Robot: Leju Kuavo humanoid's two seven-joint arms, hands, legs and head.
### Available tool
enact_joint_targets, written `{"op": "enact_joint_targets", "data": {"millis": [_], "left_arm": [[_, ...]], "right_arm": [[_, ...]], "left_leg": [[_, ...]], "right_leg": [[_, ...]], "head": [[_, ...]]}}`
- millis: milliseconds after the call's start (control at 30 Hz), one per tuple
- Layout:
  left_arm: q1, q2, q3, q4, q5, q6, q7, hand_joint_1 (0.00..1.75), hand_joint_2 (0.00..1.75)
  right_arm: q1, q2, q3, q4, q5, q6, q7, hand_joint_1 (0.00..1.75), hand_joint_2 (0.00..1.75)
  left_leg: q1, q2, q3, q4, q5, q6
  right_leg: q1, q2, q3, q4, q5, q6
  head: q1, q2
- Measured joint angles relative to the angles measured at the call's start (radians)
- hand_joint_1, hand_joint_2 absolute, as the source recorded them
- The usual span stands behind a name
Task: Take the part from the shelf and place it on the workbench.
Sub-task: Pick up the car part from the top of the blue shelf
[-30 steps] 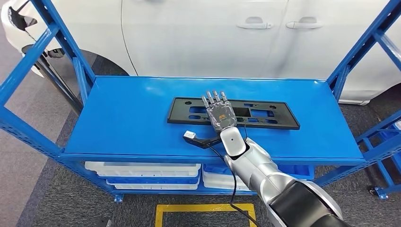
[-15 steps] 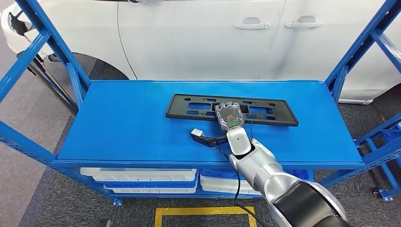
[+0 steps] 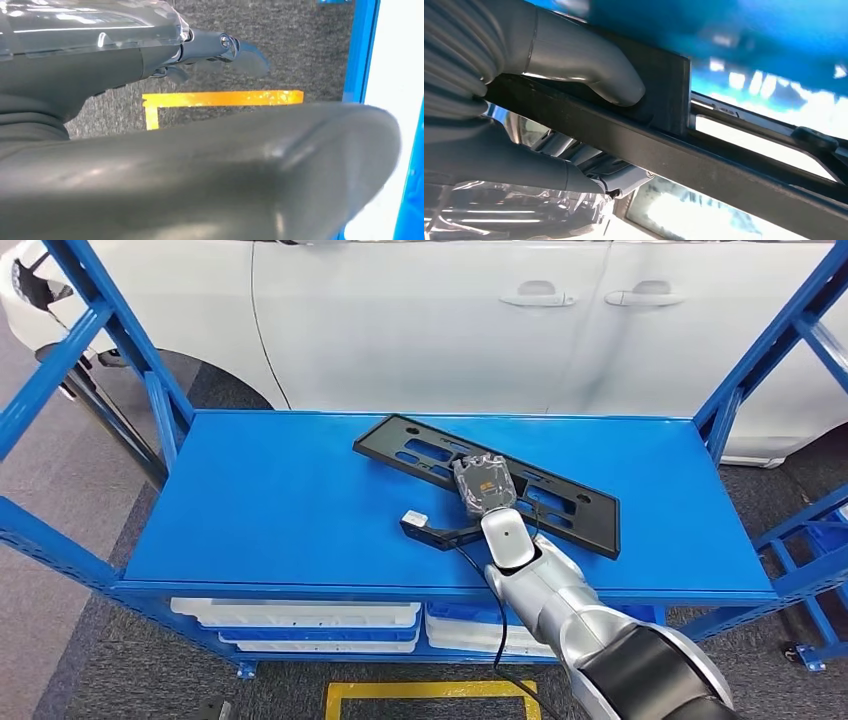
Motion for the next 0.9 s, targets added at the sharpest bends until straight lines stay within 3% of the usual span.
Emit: {"op": "enact_joint_targets", "data": {"millis": [33,100,167,200,267,333,367,433,500,533,633,667,700,733,800,833,900], "left_arm": [[-0.001,0.001,-0.001,0.000,-0.002,0.000,0.001,0.00,0.00],[-0.003,0.002,-0.004,0.000,-0.006,0.002,0.007,0.00,0.00],[-0.004,0.004,-0.007,0.000,-0.007,0.009,0.013,0.00,0.00],[-0.004,0.004,-0.007,0.000,-0.005,0.013,0.016,0.00,0.00],[-0.004,0.005,-0.007,0.000,0.001,0.022,0.017,0.00,0.00],[-0.004,0.006,-0.007,0.000,0.015,0.031,0.010,0.00,0.00],[-0.004,0.007,-0.006,0.000,0.023,0.034,0.000,0.00,0.00],[-0.002,0.010,-0.004,0.000,0.041,0.034,-0.020,0.00,0.00],[-0.001,0.014,0.001,0.000,0.056,0.022,-0.028,0.00,0.00],[0.000,0.017,0.003,0.000,0.061,0.012,-0.025,0.00,0.00],[0.000,0.024,0.008,0.000,0.079,-0.016,-0.020,0.00,0.00],[0.002,0.027,0.011,0.000,0.087,-0.025,-0.021,0.00,0.00],[0.005,0.029,0.016,0.000,0.094,-0.033,-0.024,0.00,0.00],[0.009,0.031,0.021,0.000,0.100,-0.039,-0.027,0.00,0.00],[0.013,0.034,0.028,0.000,0.107,-0.047,-0.036,0.00,0.00],[0.013,0.036,0.030,0.000,0.109,-0.049,-0.041,0.00,0.00],[0.014,0.037,0.034,0.000,0.110,-0.050,-0.050,0.00,0.00]], "right_arm": [[-0.003,0.001,-0.007,-0.004,-0.001,-0.013,-0.007,1.75,1.75],[-0.010,0.005,-0.020,-0.010,-0.002,-0.039,-0.022,1.75,1.75],[-0.013,0.009,-0.033,-0.015,-0.008,-0.069,-0.045,1.75,1.75],[-0.014,0.012,-0.042,-0.021,-0.016,-0.088,-0.063,1.75,1.75],[-0.018,0.022,-0.062,-0.043,-0.058,-0.131,-0.120,1.75,1.75],[-0.022,0.039,-0.100,-0.083,-0.174,-0.160,-0.247,1.75,1.75],[-0.020,0.051,-0.127,-0.114,-0.265,-0.155,-0.337,1.75,1.75],[0.002,0.071,-0.185,-0.211,-0.520,-0.058,-0.541,1.75,1.75],[0.050,0.085,-0.232,-0.375,-0.874,0.160,-0.727,1.75,1.75],[0.079,0.089,-0.244,-0.475,-1.072,0.280,-0.785,1.75,1.75],[0.189,0.090,-0.255,-0.779,-1.568,0.552,-0.832,1.75,1.75],[0.234,0.086,-0.257,-0.879,-1.663,0.616,-0.836,1.75,1.75],[0.280,0.079,-0.258,-0.973,-1.725,0.672,-0.845,1.75,1.75],[0.324,0.072,-0.257,-1.062,-1.763,0.720,-0.859,1.75,1.75],[0.401,0.055,-0.247,-1.211,-1.797,0.788,-0.899,1.75,1.75],[0.434,0.047,-0.239,-1.272,-1.805,0.811,-0.922,1.75,1.75],[0.493,0.032,-0.221,-1.376,-1.818,0.839,-0.956,1.75,1.75]], "left_leg": [[0.003,0.000,0.002,-0.003,0.001,0.005],[0.003,0.001,0.003,-0.004,0.001,0.011],[0.003,0.000,0.004,-0.002,-0.001,0.012],[0.003,0.000,0.004,0.000,-0.003,0.011],[0.003,-0.001,0.006,0.006,-0.009,0.006],[0.000,-0.001,0.005,0.012,-0.016,-0.003],[-0.002,-0.001,0.004,0.012,-0.017,-0.008],[-0.001,-0.001,0.006,0.009,-0.018,-0.020],[0.003,0.000,0.006,0.018,-0.031,-0.031],[0.004,0.000,-0.004,0.047,-0.053,-0.035],[0.005,0.001,-0.082,0.230,-0.144,-0.041],[0.005,0.002,-0.102,0.273,-0.155,-0.043],[0.005,0.002,-0.106,0.280,-0.145,-0.043],[0.005,0.002,-0.092,0.247,-0.118,-0.042],[0.004,0.002,-0.029,0.117,-0.050,-0.036],[0.003,0.001,0.000,0.059,-0.032,-0.031],[-0.002,0.000,0.024,0.012,-0.032,-0.022]], "right_leg": [[-0.001,0.000,-0.017,0.037,-0.022,0.005],[-0.007,-0.001,-0.079,0.164,-0.082,0.012],[-0.012,-0.002,-0.135,0.265,-0.106,0.017],[-0.015,-0.002,-0.139,0.265,-0.091,0.018],[-0.019,-0.002,-0.095,0.155,-0.018,0.016],[-0.016,-0.002,-0.042,0.035,0.029,0.011],[-0.014,-0.002,-0.029,0.006,0.035,0.007],[-0.010,-0.001,-0.026,-0.006,0.031,-0.004],[-0.010,-0.004,-0.017,-0.017,0.033,-0.018],[-0.012,-0.006,-0.011,-0.023,0.034,-0.024],[-0.008,-0.011,0.000,-0.028,0.030,-0.035],[-0.007,-0.012,0.003,-0.028,0.027,-0.037],[-0.006,-0.012,0.005,-0.027,0.025,-0.037],[-0.006,-0.011,0.007,-0.026,0.022,-0.036],[-0.006,-0.007,0.012,-0.022,0.015,-0.031],[-0.004,-0.004,0.013,-0.019,0.012,-0.027],[-0.002,-0.002,0.013,-0.017,0.009,-0.016]], "head": [[0.000,0.000],[0.000,0.000],[0.000,0.000],[0.000,0.000],[0.000,0.000],[0.000,0.000],[0.000,0.000],[0.000,0.000],[0.000,0.000],[0.000,0.000],[0.000,0.000],[0.000,0.000],[0.000,0.000],[0.000,0.000],[0.000,0.000],[0.000,0.000],[0.000,0.000]]}}
